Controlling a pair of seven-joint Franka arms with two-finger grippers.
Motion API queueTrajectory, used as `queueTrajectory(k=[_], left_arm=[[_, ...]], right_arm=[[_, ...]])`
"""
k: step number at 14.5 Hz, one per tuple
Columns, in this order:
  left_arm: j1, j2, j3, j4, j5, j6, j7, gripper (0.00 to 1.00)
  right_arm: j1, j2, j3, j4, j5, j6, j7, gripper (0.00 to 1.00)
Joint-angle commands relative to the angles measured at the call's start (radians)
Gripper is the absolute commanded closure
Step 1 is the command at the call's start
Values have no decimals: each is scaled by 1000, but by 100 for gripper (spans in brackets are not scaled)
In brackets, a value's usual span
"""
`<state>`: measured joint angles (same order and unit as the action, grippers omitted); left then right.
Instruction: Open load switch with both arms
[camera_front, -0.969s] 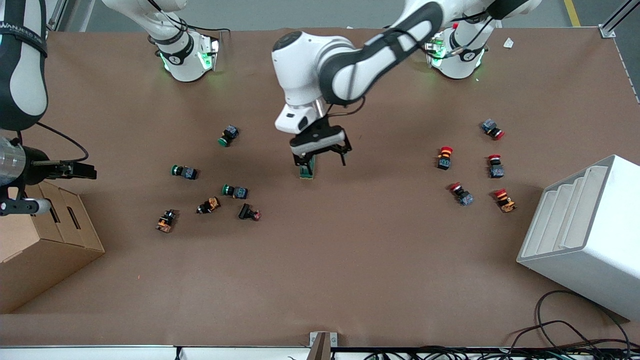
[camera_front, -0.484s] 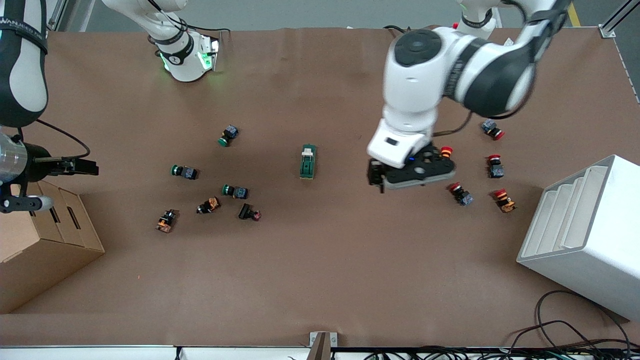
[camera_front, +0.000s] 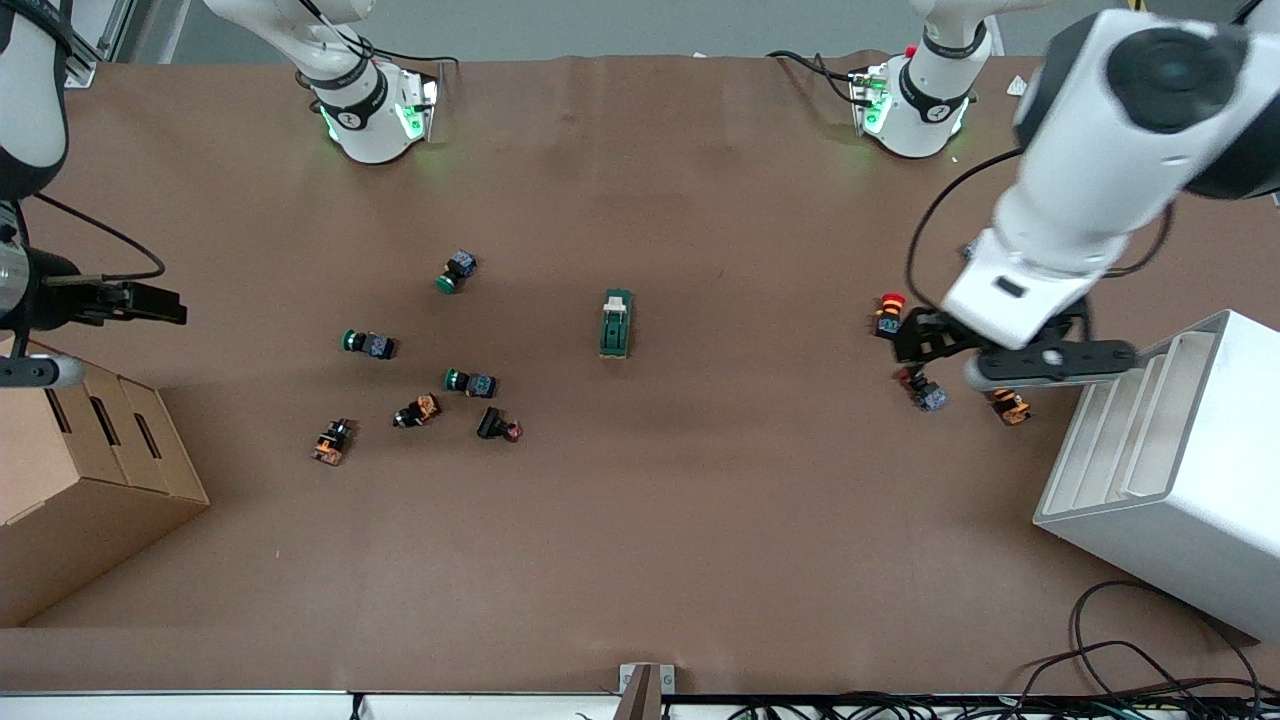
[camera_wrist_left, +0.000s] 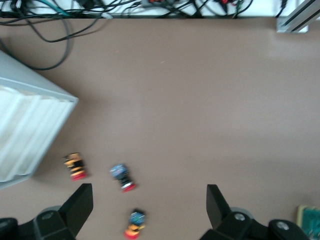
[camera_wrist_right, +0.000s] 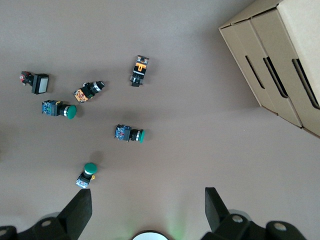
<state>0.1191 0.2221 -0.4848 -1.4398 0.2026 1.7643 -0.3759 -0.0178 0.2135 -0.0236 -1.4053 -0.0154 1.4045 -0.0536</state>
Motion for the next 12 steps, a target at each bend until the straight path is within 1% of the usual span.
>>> queueTrajectory(k=[1, 2, 3, 5, 7, 9, 11, 12], left_arm=[[-97, -101, 197, -36, -86, -93, 155, 0], [-107, -116, 239, -36, -118, -120, 185, 0], [-107, -128, 262, -36, -138, -146, 221, 0], [-105, -159, 299, -46, -141, -190, 307, 0], [-107, -208, 345, -85, -163, -213, 325, 0], [-108, -259, 385, -146, -206, -236, 325, 0], [-116, -297, 388, -189, -207, -236, 324, 0], [-116, -300, 388, -195, -207, -235, 324, 0]], right_arm=[[-4, -133, 7, -138, 17, 40, -8, 0], [-4, -161, 7, -158, 17, 45, -8, 0], [-4, -195, 5, -181, 17, 54, -8, 0], [-4, -252, 5, -222, 17, 73, -8, 0], [-4, -295, 5, -250, 17, 86, -8, 0], [-4, -316, 5, -248, 17, 84, -8, 0], [-5, -336, 5, -250, 17, 76, -8, 0], [-7, -350, 4, -250, 17, 74, -8, 0]])
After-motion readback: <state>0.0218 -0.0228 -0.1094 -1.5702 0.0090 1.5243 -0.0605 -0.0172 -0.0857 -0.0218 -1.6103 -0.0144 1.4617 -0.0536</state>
